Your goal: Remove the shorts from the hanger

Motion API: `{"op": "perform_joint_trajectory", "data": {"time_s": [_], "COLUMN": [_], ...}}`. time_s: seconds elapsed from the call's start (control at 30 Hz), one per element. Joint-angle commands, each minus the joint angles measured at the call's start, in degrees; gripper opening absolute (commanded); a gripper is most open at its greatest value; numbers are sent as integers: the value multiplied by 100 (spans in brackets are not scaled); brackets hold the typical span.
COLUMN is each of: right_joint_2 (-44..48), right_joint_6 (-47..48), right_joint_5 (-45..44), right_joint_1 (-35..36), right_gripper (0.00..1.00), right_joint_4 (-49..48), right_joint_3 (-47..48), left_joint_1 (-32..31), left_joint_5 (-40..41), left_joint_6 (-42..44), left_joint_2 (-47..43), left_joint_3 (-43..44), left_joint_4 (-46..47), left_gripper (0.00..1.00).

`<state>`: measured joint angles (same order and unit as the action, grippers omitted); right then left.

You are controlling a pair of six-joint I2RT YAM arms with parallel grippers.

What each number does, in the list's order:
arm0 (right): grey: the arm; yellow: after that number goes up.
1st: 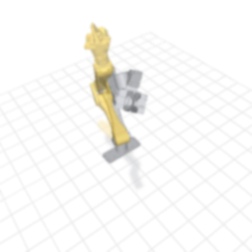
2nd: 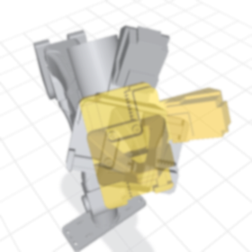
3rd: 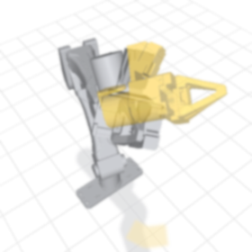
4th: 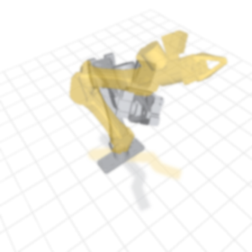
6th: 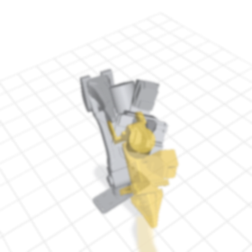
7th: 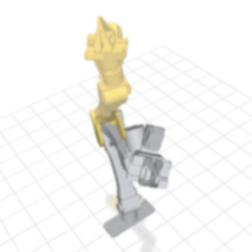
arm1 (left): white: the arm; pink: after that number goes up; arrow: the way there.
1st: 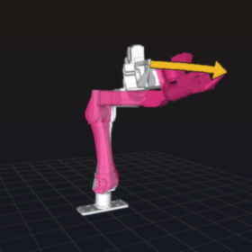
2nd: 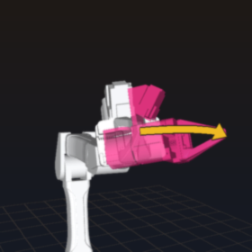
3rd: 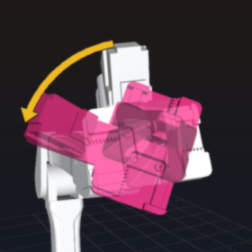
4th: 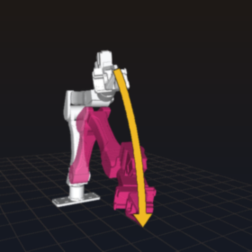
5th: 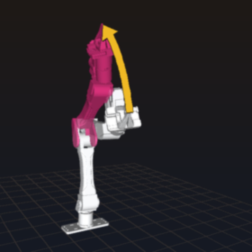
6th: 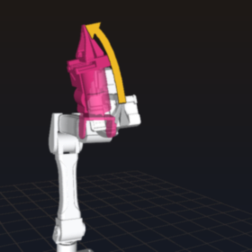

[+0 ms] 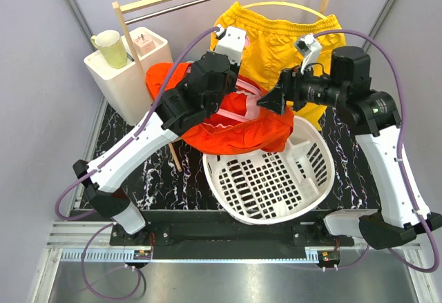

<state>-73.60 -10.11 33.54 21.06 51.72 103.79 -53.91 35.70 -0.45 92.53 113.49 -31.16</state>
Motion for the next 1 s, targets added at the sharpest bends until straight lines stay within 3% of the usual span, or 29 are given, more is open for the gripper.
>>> {"op": "perform_joint_trajectory", "data": {"time_s": [0.0,0.17,0.33,0.57,0.63,0.7,0.87,0.9,0.97], "right_joint_2": [-110,-216,-277,-497,-524,-480,-532,-524,-480], "right_joint_6": [220,430,589,686,738,791,940,958,985], "right_joint_5": [-654,-1648,-2603,-3625,-3749,-3880,-4232,-4407,-4584], "right_joint_1": [310,635,908,1234,1286,1339,1515,1541,1647], "right_gripper": [88,78,49,36,36,47,47,57,64], "right_joint_4": [-417,-444,-356,-233,-180,-259,-189,-180,-224], "right_joint_3": [-139,-140,-148,-69,-34,-87,-60,-69,-95], "left_joint_1": [-41,-93,-190,-234,-234,-234,-234,-234,-234], "left_joint_5": [393,429,508,464,490,516,455,446,455], "left_joint_6": [62,-86,-105,-105,-87,-78,-113,-113,-105], "left_joint_2": [-7,81,160,134,90,63,28,19,11], "left_joint_3": [480,542,647,666,648,595,569,569,569], "left_joint_4": [532,514,505,462,453,453,444,444,435], "left_gripper": [0,0,0,0,0,0,0,0,0]}}
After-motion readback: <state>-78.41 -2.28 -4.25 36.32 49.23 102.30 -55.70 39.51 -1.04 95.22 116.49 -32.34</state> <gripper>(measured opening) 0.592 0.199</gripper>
